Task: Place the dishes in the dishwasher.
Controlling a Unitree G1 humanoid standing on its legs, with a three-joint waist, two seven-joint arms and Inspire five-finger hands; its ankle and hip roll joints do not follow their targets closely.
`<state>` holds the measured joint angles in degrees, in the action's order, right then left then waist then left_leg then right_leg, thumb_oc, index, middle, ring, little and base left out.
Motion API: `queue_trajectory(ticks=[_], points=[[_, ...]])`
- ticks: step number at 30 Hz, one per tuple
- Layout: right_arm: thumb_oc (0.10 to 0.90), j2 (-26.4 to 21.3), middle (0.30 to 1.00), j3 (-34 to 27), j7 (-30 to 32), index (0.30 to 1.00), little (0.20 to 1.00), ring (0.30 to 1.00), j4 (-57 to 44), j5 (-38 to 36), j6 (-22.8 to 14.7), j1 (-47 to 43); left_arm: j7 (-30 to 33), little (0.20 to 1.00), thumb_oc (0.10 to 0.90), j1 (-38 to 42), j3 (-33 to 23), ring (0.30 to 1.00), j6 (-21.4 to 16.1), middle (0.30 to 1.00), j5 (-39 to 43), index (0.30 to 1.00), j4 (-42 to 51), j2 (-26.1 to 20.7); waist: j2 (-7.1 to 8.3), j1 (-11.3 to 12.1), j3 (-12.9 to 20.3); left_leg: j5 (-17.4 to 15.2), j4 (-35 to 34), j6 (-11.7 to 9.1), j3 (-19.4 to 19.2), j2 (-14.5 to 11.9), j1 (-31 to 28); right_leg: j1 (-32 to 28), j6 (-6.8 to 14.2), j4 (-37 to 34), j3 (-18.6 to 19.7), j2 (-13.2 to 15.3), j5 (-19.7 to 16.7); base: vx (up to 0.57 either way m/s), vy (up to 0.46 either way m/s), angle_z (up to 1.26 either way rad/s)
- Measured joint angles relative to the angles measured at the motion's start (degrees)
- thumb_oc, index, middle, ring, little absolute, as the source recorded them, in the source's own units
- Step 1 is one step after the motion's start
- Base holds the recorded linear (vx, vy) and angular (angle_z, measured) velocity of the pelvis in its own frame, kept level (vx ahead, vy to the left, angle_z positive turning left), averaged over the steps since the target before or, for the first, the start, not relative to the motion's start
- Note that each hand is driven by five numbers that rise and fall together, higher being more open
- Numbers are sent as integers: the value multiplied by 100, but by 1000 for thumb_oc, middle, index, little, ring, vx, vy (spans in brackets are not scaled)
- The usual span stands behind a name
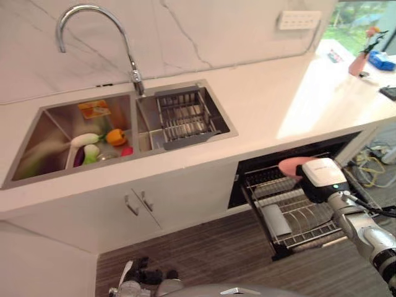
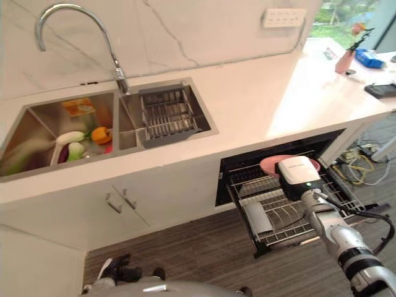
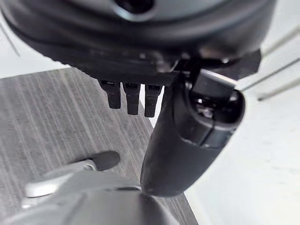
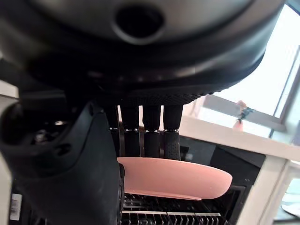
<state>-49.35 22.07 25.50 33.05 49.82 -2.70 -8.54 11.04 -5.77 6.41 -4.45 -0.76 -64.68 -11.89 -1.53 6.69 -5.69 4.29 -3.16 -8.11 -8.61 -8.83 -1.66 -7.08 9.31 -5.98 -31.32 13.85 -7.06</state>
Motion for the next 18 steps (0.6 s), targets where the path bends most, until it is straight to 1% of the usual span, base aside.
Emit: queue_trajectory(ticks=[1,2,3,5,6,7,8,9,10,11,12,15,16,17,18], points=[[400,-1,300,18,8,300,300,300,177,-82,30,-146,9,900,800,-45,-16,900,3,900,-1,900,-60,0,-75,-3,-65,16,-11,14,2,20,27,31,9,0,1,21,-6,-57,42,6],[400,-13,300,26,8,300,300,300,351,-112,128,-288,21,900,800,-75,-13,900,53,900,0,900,-133,10,-112,-58,-136,24,27,24,7,43,96,105,-12,18,-8,44,-63,-4,31,12],[400,-24,300,49,-34,300,300,300,367,-180,257,-317,18,900,800,-161,-49,900,169,900,2,900,-290,10,-302,-36,-198,36,20,37,58,71,162,113,-16,22,-25,65,-68,-27,66,8],[400,-64,300,65,-3,300,300,300,329,-259,329,-510,22,900,800,-470,-2,900,170,900,4,900,-279,51,-499,-53,-363,84,-71,56,4,112,246,281,36,-2,38,109,-59,-43,63,-5],[400,-66,300,278,106,300,300,300,737,-264,312,-856,15,900,800,-523,34,900,190,900,2,900,-299,93,-567,-109,-512,101,-55,79,-1,136,280,319,4,23,36,134,-132,-106,120,5],[400,-48,300,498,76,300,300,300,1213,-266,349,-1063,16,900,800,-533,127,900,259,900,2,900,-329,105,-724,-42,-573,122,-55,89,47,175,301,313,0,27,-3,160,-150,-102,147,14],[400,-30,300,542,11,300,300,300,1404,-278,401,-1082,14,900,800,-587,140,900,238,900,3,900,-251,117,-824,80,-615,122,-53,90,55,197,315,324,2,26,-13,189,-150,-78,117,13],[400,-7,300,696,34,300,300,300,1652,-277,389,-1249,18,900,800,-647,277,900,215,900,12,900,-144,117,-899,94,-668,124,-51,101,31,230,347,361,18,27,-14,233,-161,26,77,9],[400,30,300,840,36,300,300,300,1889,-277,377,-1390,-23,900,800,-668,456,900,188,900,11,900,-93,134,-1017,98,-706,156,-98,146,49,291,399,409,45,27,-27,280,-185,39,71,9],[400,71,300,843,12,300,300,300,1895,-276,382,-1366,-33,900,800,-666,424,900,185,900,18,900,-62,150,-1082,108,-734,164,-119,158,59,332,390,404,54,27,-38,316,-193,63,82,10],[400,142,300,840,2,300,300,300,1893,-275,391,-1354,-32,900,800,-692,412,900,167,900,21,900,-15,159,-1115,91,-740,171,-145,167,59,362,379,403,62,27,-41,343,-197,57,47,4],[400,316,300,778,11,300,300,300,1709,-272,383,-1296,-50,900,800,-642,393,900,69,900,24,900,182,160,-1144,18,-792,174,-196,175,60,430,270,307,83,25,-46,406,-199,43,27,2],[482,369,422,746,8,422,422,422,1672,-271,394,-1281,-52,900,800,-597,388,900,29,900,24,900,304,159,-1145,8,-793,173,-197,176,72,434,233,262,99,25,-56,411,-186,40,21,4],[482,369,422,746,8,422,422,422,1672,-271,394,-1281,-52,900,800,-597,388,900,29,900,24,900,304,159,-1145,8,-793,173,-197,176,72,434,233,262,99,25,-56,411,-186,17,-7,6],[800,469,900,588,11,900,900,900,1606,-275,416,-1220,-84,900,800,-567,409,900,-16,900,24,900,470,170,-1118,-11,-812,172,-198,176,89,434,188,204,112,25,-82,411,-175,28,-26,6]])
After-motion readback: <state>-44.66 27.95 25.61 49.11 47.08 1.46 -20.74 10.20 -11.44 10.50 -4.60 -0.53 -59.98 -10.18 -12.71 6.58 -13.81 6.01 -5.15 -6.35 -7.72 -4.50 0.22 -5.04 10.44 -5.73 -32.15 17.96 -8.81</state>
